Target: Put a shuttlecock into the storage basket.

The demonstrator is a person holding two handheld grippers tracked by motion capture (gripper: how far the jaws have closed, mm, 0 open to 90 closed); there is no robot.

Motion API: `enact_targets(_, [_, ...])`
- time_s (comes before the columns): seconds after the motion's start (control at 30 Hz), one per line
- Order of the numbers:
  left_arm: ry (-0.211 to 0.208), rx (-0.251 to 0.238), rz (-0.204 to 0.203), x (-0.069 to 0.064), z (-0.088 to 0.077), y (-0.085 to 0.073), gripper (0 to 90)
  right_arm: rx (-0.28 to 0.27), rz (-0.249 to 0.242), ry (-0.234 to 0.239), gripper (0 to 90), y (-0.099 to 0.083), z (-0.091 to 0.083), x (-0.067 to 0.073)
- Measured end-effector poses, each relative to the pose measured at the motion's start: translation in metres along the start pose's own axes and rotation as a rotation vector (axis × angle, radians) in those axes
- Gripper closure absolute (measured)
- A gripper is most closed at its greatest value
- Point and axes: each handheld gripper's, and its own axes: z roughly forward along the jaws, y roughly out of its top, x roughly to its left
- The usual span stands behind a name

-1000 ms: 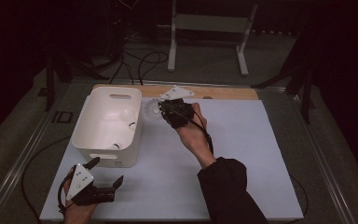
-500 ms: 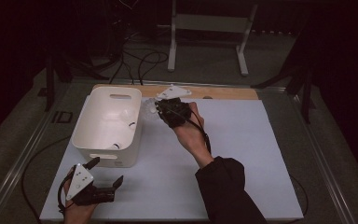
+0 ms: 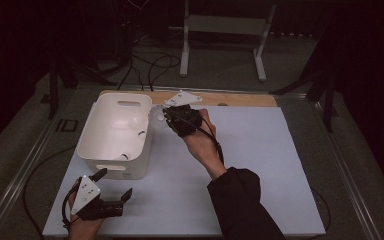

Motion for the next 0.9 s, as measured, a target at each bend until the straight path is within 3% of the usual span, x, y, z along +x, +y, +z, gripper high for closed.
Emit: enact_targets(0.9, [0.0,-0.001,0.001,0.0,0.0,0.0,0.2,-0.014,0.01,0.037,89.2,0.01,0.007,0.011])
